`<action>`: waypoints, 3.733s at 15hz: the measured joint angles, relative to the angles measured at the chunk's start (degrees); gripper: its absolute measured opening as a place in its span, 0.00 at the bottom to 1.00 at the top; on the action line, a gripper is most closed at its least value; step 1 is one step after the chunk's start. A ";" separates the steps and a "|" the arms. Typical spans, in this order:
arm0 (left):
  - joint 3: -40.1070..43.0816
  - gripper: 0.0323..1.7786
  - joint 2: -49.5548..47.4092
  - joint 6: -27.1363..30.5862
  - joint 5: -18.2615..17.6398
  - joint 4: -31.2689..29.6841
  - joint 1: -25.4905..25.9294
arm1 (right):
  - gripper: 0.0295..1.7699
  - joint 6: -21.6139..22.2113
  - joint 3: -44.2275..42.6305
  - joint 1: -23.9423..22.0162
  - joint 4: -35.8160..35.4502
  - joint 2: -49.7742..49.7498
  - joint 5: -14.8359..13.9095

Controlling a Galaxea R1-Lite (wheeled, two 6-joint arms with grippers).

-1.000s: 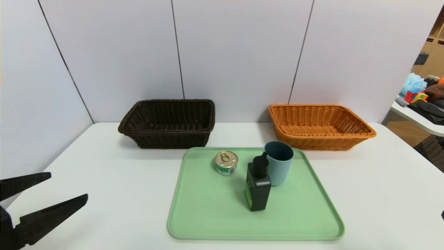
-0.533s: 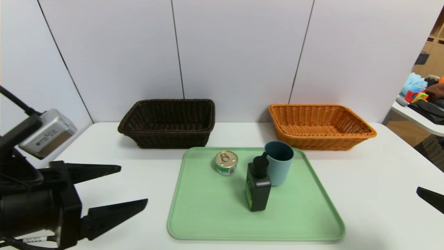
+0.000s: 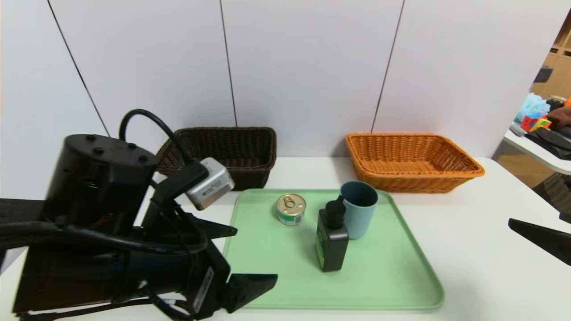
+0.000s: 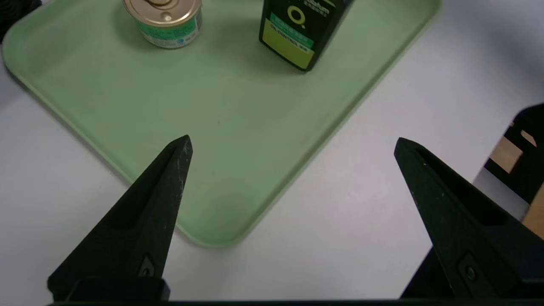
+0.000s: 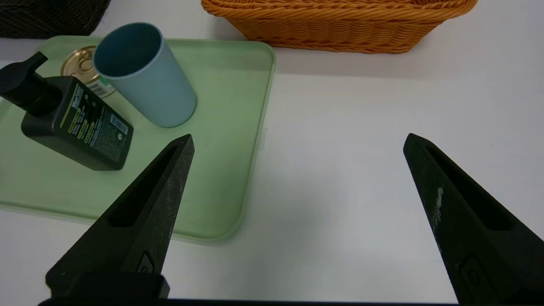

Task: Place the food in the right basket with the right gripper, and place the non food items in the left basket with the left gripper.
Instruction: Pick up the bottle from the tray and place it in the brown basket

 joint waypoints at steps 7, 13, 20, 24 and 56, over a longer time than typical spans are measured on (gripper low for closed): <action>-3.06 0.95 11.54 -7.05 10.13 -6.12 -9.23 | 0.96 0.20 -0.33 0.00 -2.69 5.38 -0.02; -5.14 0.95 16.79 -10.56 19.44 -10.95 -15.19 | 0.96 0.28 -0.39 0.00 -3.11 6.52 -0.05; -8.01 0.95 21.75 -14.96 35.29 -11.20 -23.43 | 0.96 0.21 -0.39 0.00 -3.08 6.50 -0.11; -9.47 0.95 24.50 -15.85 40.97 -16.54 -25.60 | 0.96 0.21 -0.16 0.02 -3.06 6.30 -0.09; -7.52 0.95 37.71 -0.63 51.20 -47.19 -22.27 | 0.96 0.00 0.94 0.09 -3.06 5.75 0.11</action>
